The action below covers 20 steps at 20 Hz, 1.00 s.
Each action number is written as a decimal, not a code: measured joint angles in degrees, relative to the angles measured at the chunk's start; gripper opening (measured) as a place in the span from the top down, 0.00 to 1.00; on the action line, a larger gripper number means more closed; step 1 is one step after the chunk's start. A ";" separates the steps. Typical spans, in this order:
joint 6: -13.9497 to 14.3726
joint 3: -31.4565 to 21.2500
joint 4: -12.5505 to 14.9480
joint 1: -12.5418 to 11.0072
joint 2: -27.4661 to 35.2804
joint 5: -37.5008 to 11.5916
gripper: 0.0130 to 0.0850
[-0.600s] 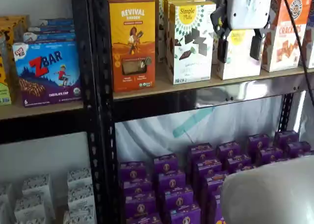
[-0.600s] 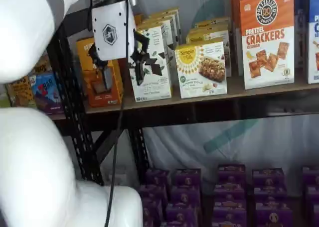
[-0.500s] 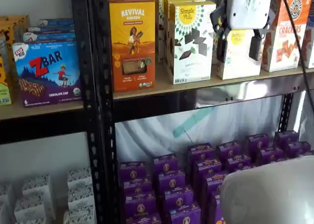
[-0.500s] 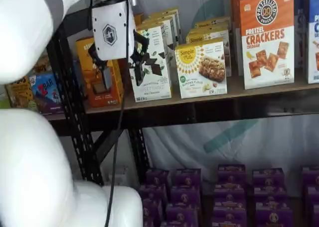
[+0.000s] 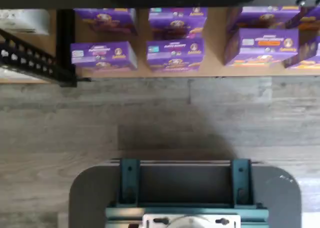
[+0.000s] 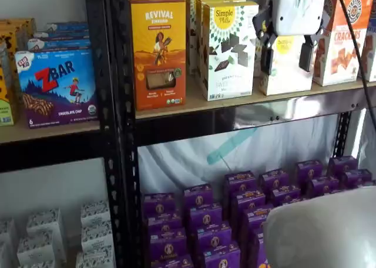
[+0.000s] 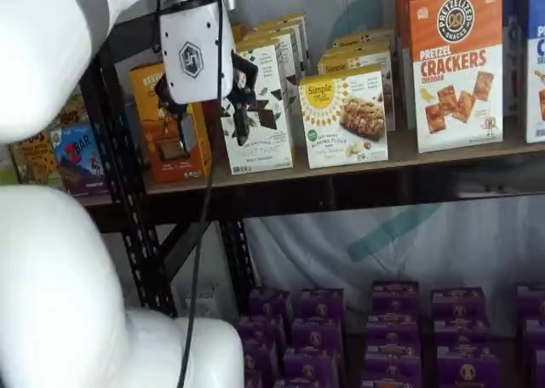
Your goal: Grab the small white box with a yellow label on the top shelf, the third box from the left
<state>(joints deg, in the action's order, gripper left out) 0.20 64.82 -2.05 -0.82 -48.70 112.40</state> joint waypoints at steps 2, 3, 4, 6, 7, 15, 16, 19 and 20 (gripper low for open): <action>-0.90 -0.29 1.06 -0.55 0.24 -1.54 0.00; -1.40 -0.36 1.46 -0.93 0.45 -2.27 0.00; -2.11 -0.37 1.83 -1.54 0.84 -3.03 0.00; -3.66 -0.24 2.70 -2.88 1.85 -4.66 0.00; -4.41 -0.15 3.12 -3.53 2.38 -5.47 0.00; -11.67 1.77 3.43 -11.06 8.03 -12.82 0.00; -12.39 2.06 3.15 -11.89 8.59 -13.54 0.00; -14.61 3.26 2.13 -14.34 10.63 -15.28 0.00; -15.26 3.54 1.67 -15.07 11.13 -15.82 0.00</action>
<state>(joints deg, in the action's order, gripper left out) -15.06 68.36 -0.38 -15.90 -37.57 96.58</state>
